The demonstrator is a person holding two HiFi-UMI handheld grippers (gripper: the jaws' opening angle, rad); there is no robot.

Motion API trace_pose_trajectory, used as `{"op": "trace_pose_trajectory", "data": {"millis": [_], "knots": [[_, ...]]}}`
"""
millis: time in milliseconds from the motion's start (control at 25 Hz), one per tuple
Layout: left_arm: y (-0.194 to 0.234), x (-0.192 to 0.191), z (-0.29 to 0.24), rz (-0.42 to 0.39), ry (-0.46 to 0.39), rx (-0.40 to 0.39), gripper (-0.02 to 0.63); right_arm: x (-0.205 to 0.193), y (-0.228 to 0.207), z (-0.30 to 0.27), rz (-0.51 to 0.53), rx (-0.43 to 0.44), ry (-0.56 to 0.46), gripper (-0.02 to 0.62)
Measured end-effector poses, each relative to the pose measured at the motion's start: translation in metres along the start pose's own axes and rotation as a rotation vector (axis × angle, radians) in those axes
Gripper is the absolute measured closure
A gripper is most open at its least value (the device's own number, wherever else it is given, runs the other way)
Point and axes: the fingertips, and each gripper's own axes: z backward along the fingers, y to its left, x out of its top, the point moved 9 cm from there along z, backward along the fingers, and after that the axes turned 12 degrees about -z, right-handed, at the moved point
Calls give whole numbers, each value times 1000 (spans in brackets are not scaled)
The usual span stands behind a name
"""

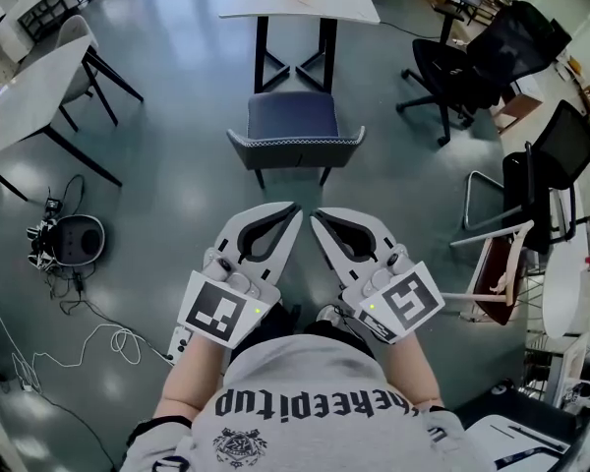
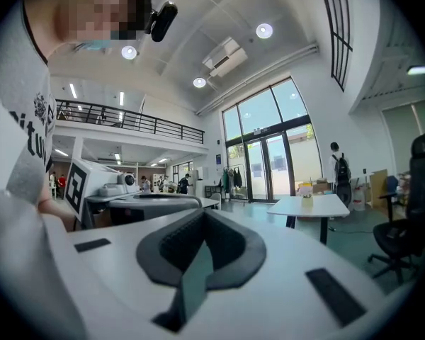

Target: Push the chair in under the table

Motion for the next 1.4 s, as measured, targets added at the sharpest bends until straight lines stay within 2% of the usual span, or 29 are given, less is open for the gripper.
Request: {"op": "trace_pose_trajectory", "data": {"millis": [160,400,640,1000,1080,1240,1400], "knots": [[20,-7,2,1,-5,-22,591,-3,1,-16,-18,11,-21,584],[49,-23,3,-4,2,-73,591,-8,0,-32,26,-102,-42,584],[69,-37,-19,8,12,-80,591,-10,-26,-42,41,-160,-18,583],[106,-59,-72,-25,66,-14,591,-5,-91,-80,100,-128,58,580],[114,-66,-85,-39,92,-11,591,-6,-108,-89,111,-111,88,559],[125,-84,-113,-125,184,-27,589,-10,-143,-106,165,-74,170,532],[129,-106,-135,-207,257,-74,588,-20,-172,-120,221,-43,279,497]]}}
